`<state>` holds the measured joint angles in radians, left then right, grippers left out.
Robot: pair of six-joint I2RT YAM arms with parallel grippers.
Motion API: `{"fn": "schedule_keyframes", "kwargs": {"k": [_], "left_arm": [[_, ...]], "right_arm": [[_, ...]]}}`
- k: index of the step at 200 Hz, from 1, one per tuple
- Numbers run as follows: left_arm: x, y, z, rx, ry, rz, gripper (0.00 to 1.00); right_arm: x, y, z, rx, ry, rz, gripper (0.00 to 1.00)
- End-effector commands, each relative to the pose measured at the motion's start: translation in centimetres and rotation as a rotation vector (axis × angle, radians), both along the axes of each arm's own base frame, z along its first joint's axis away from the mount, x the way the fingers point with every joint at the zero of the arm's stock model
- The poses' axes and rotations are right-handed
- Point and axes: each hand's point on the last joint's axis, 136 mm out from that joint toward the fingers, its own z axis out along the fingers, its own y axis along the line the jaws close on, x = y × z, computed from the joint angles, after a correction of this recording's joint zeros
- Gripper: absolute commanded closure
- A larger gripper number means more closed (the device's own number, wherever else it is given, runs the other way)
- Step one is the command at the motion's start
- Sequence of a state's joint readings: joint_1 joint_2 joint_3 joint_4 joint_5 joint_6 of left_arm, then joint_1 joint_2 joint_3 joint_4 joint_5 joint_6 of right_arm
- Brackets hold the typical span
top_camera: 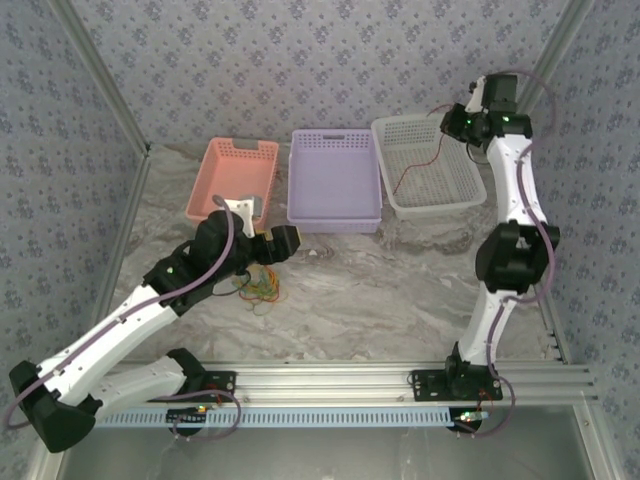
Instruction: Untangle the cables
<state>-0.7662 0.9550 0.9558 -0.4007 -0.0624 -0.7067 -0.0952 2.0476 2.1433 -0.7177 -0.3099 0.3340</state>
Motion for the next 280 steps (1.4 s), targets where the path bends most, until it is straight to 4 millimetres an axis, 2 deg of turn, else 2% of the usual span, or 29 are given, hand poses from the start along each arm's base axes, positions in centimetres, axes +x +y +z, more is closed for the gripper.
{"fn": "schedule_keyframes", "kwargs": {"k": [1,9,21,40,54,78,97,118,120,137,138,141,142,146,149,151,153,166,177,193,207,223,241,243,247,262,280], "left_arm": [[-0.1,1.4,-1.4,0.074,0.018,0.044,0.14],[-0.2,1.6,-1.8,0.084,0.027,0.050,0.14],[-0.3,1.9,-2.3,0.089,0.034,0.060,0.15],[-0.3,2.4,-2.6,0.092,0.037,0.082,0.15],[-0.3,2.8,-2.9,0.107,0.049,0.100,0.15],[-0.3,4.3,-4.0,0.131,0.096,0.167,0.15],[-0.4,5.8,-5.5,0.134,0.161,0.224,0.17],[-0.7,7.5,-7.3,0.128,0.239,0.280,0.19],[-0.7,7.7,-7.6,0.129,0.246,0.285,0.19],[-1.0,9.5,-9.4,0.136,0.306,0.345,0.21],[-1.2,9.7,-9.8,0.147,0.319,0.347,0.21],[-1.4,10.1,-10.3,0.156,0.338,0.357,0.22],[-1.5,10.3,-10.5,0.158,0.344,0.361,0.22],[-1.6,10.7,-11.2,0.161,0.366,0.373,0.22],[-1.7,11.0,-11.6,0.161,0.380,0.382,0.23],[-1.8,11.1,-11.9,0.161,0.389,0.387,0.23],[-1.8,11.3,-12.3,0.160,0.399,0.393,0.23],[-2.2,11.9,-14.3,0.146,0.456,0.406,0.24],[-1.8,11.7,-15.5,0.099,0.466,0.402,0.24],[-1.4,11.3,-17.5,0.033,0.501,0.402,0.26],[-0.7,10.6,-18.6,-0.017,0.510,0.387,0.27],[-0.1,9.8,-19.5,-0.046,0.523,0.373,0.28],[0.3,9.6,-20.4,-0.048,0.535,0.378,0.31],[0.4,9.6,-20.5,-0.048,0.535,0.380,0.32],[0.4,9.6,-20.6,-0.047,0.534,0.383,0.35],[0.4,9.9,-21.3,-0.036,0.538,0.397,0.44],[0.2,10.3,-22.1,-0.019,0.547,0.409,0.47]], "right_arm": [[0.7,-0.1,-2.8,0.023,0.096,0.009,0.68],[0.7,-0.3,-3.4,0.018,0.118,0.002,0.58],[0.5,-0.4,-3.5,0.016,0.126,-0.007,0.50],[-0.2,-0.6,-2.9,0.002,0.131,-0.027,0.45],[-0.9,-0.5,-1.7,-0.033,0.115,-0.041,0.43],[-3.2,0.0,1.9,-0.092,0.063,-0.062,0.39],[-5.9,2.3,4.5,-0.119,0.007,-0.033,0.40],[-10.1,7.6,5.5,-0.106,-0.045,0.054,0.45],[-10.3,8.2,4.8,-0.102,-0.037,0.065,0.46],[-15.0,14.1,3.8,-0.066,-0.070,0.172,0.52],[-15.6,14.8,3.4,-0.063,-0.067,0.186,0.53],[-16.4,15.3,3.0,-0.060,-0.062,0.198,0.53],[-16.9,16.1,2.1,-0.058,-0.047,0.212,0.53],[-17.5,16.8,1.8,-0.048,-0.056,0.222,0.54],[-18.4,18.2,1.4,-0.038,-0.058,0.250,0.54],[-19.2,19.2,0.4,-0.032,-0.044,0.271,0.54],[-19.4,19.4,0.1,-0.028,-0.042,0.273,0.54],[-22.9,23.8,-3.4,0.002,0.002,0.371,0.53],[-25.3,26.7,-6.7,0.006,0.049,0.434,0.51],[-28.0,30.6,-9.7,-0.008,0.088,0.540,0.48],[-29.5,33.5,-12.2,-0.008,0.144,0.619,0.46],[-30.8,36.6,-13.8,-0.001,0.189,0.697,0.43],[-31.4,38.6,-16.0,-0.037,0.221,0.733,0.41],[-31.1,39.3,-15.2,-0.026,0.205,0.737,0.41],[-30.9,39.8,-15.1,-0.020,0.201,0.743,0.41],[-30.3,41.1,-16.0,-0.017,0.210,0.751,0.41],[-29.6,42.5,-17.1,-0.023,0.224,0.767,0.43]]}}
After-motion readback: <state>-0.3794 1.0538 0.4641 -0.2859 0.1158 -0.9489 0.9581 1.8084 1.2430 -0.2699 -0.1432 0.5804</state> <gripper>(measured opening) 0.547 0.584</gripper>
